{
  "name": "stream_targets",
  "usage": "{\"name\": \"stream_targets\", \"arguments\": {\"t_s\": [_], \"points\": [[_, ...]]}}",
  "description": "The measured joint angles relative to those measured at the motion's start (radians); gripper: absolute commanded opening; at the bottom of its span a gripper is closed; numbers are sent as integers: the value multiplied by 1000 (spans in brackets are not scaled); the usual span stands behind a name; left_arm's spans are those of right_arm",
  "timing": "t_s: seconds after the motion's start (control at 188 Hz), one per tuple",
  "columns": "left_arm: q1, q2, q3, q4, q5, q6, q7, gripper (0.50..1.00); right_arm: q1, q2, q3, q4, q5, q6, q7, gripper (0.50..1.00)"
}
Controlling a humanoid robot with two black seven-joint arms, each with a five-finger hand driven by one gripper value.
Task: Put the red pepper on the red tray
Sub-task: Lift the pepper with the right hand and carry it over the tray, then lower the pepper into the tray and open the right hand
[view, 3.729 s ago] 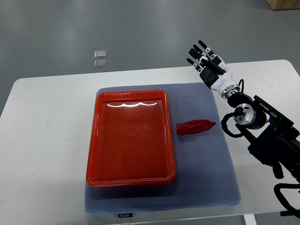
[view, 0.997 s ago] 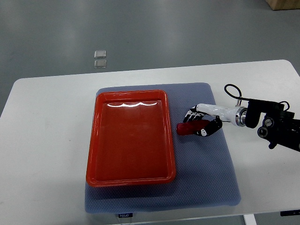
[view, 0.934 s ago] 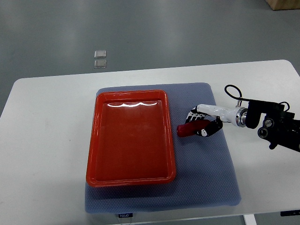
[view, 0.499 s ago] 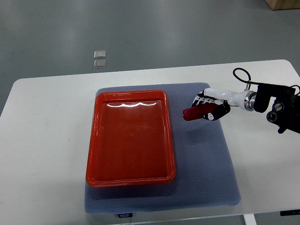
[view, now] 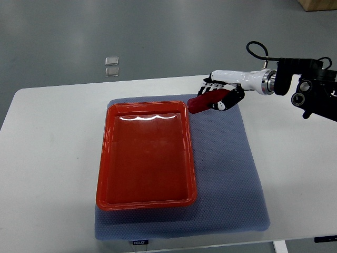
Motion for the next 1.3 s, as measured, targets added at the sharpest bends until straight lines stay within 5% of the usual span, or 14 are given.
{"name": "stream_targets", "arguments": {"t_s": [0.562,1.263,1.3], "points": [[0,0,0,-8,0,0,1,1000,30,458,-85,-248,32,-19,3,500],[0,0,-2,-3,1,-1,1,1000,-74,519,-112,-320,12,-72,22,500],[0,0,-2,-3,1,-1,1,1000,-78,519,-113,-320,12,-78,23,537]]}}
